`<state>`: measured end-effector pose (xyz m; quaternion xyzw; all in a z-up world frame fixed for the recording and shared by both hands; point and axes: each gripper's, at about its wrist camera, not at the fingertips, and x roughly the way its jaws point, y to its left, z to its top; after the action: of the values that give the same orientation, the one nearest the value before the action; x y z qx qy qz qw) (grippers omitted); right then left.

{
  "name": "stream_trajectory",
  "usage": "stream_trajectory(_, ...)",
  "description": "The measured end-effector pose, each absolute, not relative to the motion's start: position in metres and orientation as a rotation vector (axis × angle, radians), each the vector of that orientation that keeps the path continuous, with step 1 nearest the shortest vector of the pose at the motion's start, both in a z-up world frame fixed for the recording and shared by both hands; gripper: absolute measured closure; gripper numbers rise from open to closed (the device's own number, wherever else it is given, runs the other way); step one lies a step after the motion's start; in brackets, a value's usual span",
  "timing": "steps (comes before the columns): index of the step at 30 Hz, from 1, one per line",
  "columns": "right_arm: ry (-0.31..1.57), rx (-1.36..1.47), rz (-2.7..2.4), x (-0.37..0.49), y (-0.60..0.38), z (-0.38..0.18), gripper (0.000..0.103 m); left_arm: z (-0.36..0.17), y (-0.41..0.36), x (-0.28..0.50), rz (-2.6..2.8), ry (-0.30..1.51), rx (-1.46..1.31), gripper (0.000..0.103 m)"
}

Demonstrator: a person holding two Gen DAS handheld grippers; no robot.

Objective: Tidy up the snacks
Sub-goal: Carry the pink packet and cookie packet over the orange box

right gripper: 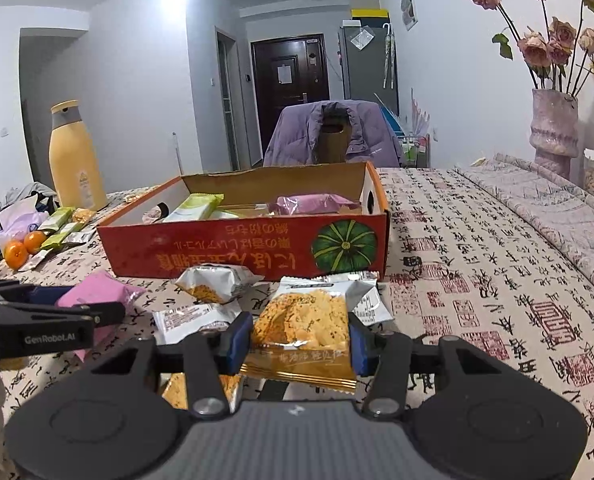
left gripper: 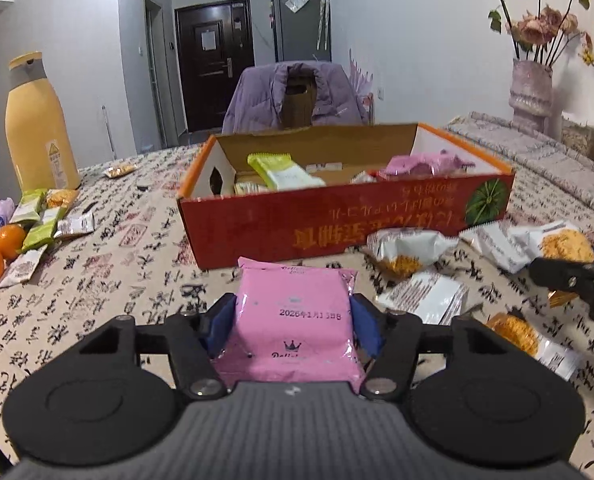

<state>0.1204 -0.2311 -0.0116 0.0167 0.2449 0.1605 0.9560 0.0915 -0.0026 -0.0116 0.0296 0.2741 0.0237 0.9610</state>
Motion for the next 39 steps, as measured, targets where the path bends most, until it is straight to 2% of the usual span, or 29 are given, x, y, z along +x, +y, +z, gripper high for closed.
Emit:
stream_trajectory(24, 0.371, -0.021, 0.335, 0.178, -0.199, 0.04, 0.055, 0.071, 0.008, 0.138, 0.056, 0.35, -0.069, 0.04)
stream_trajectory(39, 0.336, -0.063, 0.343, 0.254, -0.165, 0.063, 0.055, 0.081, 0.014, 0.204, 0.088, 0.338, -0.107, 0.04)
